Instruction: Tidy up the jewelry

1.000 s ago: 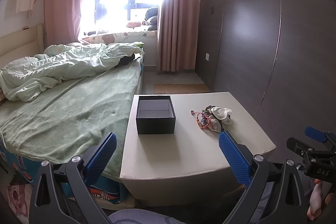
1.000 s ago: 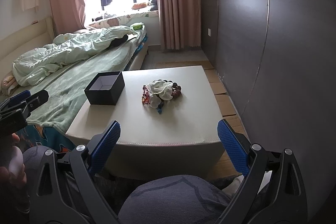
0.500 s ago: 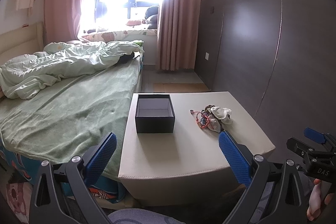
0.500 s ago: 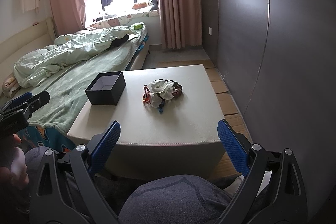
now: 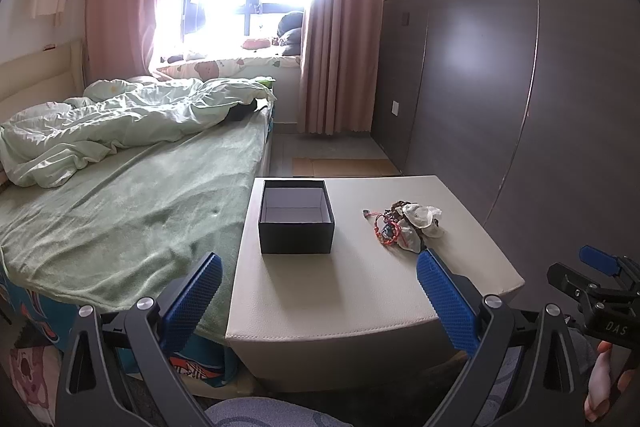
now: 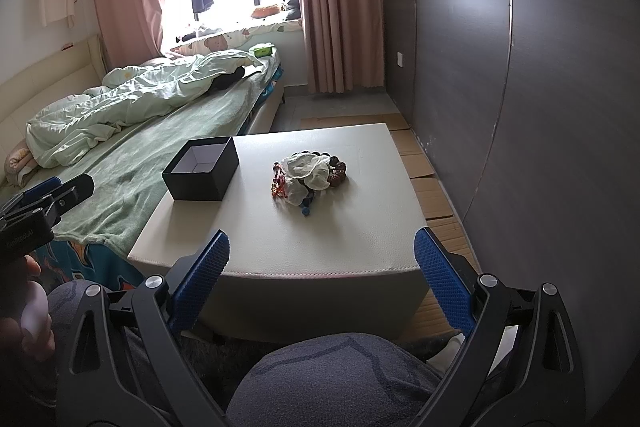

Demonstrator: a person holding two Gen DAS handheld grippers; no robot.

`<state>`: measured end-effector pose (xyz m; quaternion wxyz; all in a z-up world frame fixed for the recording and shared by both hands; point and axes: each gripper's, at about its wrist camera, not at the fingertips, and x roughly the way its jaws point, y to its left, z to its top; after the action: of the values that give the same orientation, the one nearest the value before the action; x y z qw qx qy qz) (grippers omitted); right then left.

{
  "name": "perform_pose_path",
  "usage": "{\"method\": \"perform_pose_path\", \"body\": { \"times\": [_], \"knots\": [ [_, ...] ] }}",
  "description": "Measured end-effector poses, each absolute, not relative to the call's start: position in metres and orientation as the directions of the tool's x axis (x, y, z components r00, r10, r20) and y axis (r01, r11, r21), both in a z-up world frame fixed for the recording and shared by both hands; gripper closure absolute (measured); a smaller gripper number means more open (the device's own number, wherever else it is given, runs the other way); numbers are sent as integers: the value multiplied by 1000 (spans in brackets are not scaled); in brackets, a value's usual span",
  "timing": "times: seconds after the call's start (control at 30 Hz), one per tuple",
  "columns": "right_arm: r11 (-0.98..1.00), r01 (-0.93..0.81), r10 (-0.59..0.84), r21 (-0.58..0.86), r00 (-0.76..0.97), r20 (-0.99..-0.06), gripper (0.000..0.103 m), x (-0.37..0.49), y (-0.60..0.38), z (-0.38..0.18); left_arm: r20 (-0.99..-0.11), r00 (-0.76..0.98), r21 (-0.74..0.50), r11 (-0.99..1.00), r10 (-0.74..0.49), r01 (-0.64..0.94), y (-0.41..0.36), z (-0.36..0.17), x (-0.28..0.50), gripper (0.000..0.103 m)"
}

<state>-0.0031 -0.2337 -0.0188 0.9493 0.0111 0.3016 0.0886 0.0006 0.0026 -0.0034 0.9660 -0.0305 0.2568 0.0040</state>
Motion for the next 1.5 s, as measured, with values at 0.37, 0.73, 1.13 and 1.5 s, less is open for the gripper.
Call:
{"method": "perform_pose_path", "body": {
  "times": [0.37, 0.73, 1.13, 1.5],
  "knots": [
    [983, -162, 183, 87, 800, -571, 10, -3, -235, -19, -497, 868, -60, 998, -8, -26, 3, -3, 0, 8],
    [984, -163, 172, 66, 800, -575, 10, -2, -228, -20, -485, 874, -72, 997, -10, -29, 4, -1, -3, 8],
    [986, -157, 160, 58, 787, -596, 10, 10, -233, -18, -496, 868, -38, 999, 8, -31, 12, 4, 8, 8],
    [978, -138, 208, 159, 743, -636, 10, 53, -262, -4, -556, 830, -91, 996, -40, -13, 17, 16, 57, 9]
  ]
}}
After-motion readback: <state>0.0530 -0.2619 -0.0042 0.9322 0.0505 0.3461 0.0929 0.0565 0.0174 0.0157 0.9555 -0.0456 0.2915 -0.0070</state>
